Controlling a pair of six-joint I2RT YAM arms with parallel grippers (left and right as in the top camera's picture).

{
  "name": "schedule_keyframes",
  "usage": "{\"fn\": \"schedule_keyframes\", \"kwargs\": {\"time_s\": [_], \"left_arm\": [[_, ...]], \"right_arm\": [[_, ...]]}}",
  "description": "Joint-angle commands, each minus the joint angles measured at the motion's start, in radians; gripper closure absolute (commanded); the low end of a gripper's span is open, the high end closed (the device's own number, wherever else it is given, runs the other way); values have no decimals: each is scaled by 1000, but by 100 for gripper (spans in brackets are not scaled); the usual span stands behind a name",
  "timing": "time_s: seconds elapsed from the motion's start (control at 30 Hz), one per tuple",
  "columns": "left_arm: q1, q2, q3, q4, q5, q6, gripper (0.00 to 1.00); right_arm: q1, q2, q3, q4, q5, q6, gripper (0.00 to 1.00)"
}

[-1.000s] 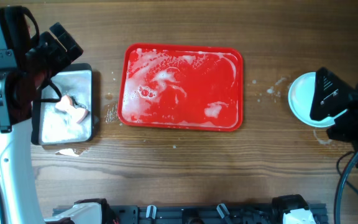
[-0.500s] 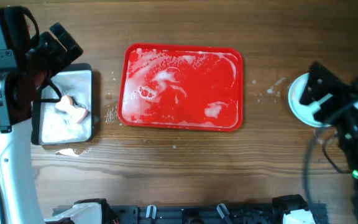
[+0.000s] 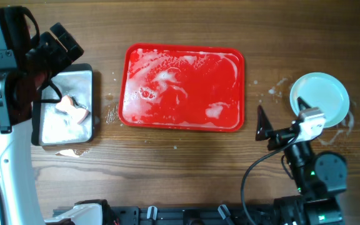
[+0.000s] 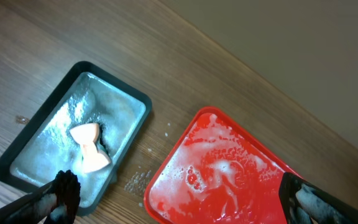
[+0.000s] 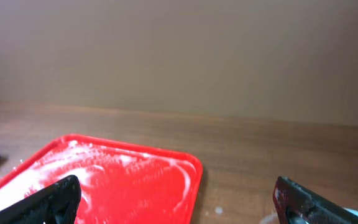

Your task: Clean dirty plates on tray and stack at the side

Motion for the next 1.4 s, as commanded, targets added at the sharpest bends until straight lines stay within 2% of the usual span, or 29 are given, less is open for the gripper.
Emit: {"fn": "schedule_keyframes", "kwargs": {"time_s": [0.0,0.17,0.43,0.6,1.37], "left_arm": [[-4,-6,3,3,12,-13,0],[-4,-6,3,3,12,-13,0],[-4,-6,3,3,12,-13,0],[-4,-6,3,3,12,-13,0],[-4,-6,3,-4,-5,-10,0]], "right_arm": [[3,-109,-121,51,-26,-21,0],[3,-193,-235,122,-26,-21,0],[3,-280,-336,137,-33,-18,0],[3,-279,-337,137,-33,63,0],[3,-271,-337,137,-33,61,0]]}}
